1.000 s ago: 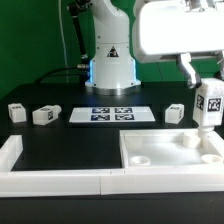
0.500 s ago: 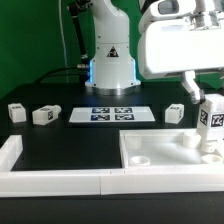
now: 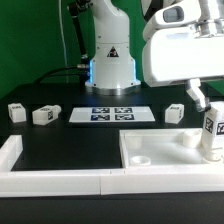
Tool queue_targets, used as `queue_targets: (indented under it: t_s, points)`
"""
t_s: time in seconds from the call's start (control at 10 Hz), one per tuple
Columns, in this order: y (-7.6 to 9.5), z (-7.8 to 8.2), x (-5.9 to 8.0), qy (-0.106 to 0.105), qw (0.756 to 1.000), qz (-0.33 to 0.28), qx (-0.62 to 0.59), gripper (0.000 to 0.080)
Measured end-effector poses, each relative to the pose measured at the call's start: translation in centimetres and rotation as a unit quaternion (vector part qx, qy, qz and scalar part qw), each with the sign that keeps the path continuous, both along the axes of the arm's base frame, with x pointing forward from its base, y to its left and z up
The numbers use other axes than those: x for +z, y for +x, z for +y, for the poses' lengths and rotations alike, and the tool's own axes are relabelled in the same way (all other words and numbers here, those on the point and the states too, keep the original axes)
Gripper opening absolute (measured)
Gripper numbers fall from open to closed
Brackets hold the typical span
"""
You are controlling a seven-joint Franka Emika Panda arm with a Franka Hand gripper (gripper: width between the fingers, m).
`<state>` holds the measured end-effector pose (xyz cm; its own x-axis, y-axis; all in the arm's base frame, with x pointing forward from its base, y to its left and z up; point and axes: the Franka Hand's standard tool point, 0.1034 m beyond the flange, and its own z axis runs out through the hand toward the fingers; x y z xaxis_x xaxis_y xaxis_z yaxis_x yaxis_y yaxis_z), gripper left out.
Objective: Assemble square table
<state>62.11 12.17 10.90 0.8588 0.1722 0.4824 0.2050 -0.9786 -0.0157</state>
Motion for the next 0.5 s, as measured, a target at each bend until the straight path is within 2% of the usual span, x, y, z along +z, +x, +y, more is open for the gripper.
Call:
queue_targets:
  t_s: [0.5]
  points:
    - [-0.17,-0.06,-0.57,-0.001,1.000,0.003,0.000,0.0291]
